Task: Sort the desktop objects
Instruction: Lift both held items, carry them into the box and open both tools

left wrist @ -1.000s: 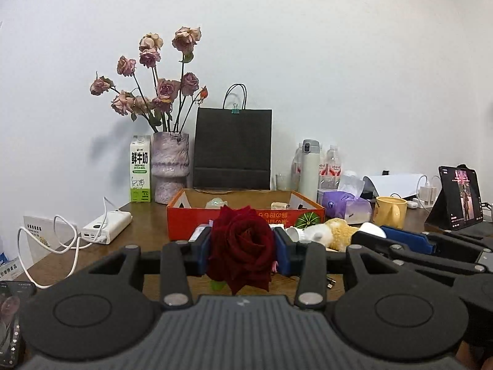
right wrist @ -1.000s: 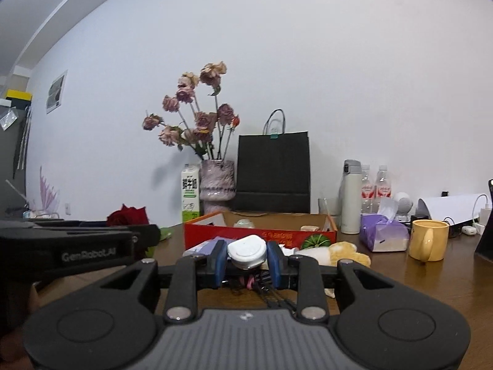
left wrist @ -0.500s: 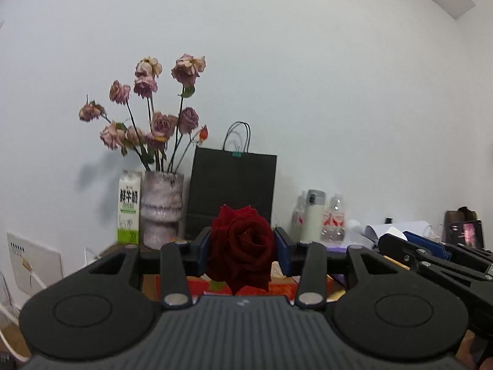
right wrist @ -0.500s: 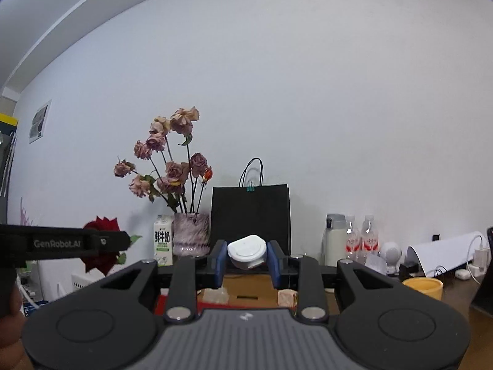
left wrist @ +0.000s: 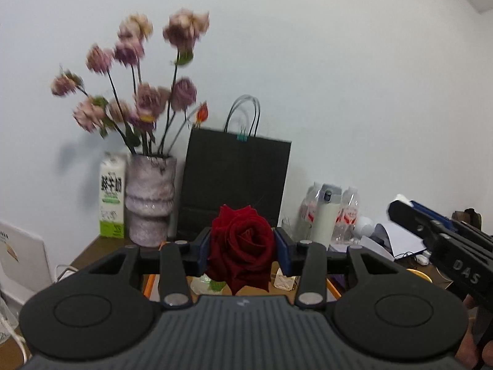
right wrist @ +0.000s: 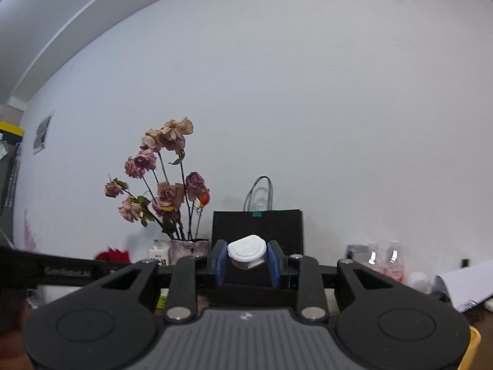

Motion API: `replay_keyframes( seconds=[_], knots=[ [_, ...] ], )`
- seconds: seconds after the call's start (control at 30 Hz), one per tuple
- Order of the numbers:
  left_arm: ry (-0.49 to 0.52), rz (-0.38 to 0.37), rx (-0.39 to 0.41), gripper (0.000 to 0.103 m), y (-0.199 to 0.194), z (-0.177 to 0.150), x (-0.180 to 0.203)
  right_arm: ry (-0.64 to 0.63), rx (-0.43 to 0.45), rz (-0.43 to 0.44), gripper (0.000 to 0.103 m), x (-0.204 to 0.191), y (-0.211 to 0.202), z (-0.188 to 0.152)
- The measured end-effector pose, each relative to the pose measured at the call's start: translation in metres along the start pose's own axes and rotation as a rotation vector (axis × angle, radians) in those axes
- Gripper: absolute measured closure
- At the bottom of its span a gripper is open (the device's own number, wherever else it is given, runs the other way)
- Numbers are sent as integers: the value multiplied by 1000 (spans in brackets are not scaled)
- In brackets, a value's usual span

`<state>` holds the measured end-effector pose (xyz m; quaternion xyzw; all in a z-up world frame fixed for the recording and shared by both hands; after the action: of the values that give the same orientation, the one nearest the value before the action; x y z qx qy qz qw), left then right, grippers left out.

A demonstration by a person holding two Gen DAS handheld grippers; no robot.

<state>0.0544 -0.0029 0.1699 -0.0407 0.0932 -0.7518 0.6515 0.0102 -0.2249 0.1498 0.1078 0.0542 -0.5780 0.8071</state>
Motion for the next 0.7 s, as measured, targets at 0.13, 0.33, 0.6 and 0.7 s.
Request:
replay_keyframes(
  seconds=[0.13,0.33,0.6,0.7],
  knots=[
    [-13,22,-69,59,54,42,-27,24,-150,68,76,15,62,32],
    [-57,-36,-353,60,172,59,-46,199,-504,35,88,50,194,46],
    [-92,-85,-779,54,316,-27,-71,250,-875,-158,86,85,299,-60],
    [-124,-67,-860,23,343,-54,-84,304,-990,-178,86,97,325,-102]
  ],
)
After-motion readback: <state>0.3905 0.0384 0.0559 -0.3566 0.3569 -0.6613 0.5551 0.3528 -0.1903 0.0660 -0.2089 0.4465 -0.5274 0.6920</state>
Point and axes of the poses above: each gripper's, at about its wrist camera, not at the fingertips, and y roughly the way its jaws point, x to its right, z to its top, the point moved 1 cm from there along y, roughly the way its jaws point, and after that the axes turned 12 degrees about y, right-handed, at the moved point
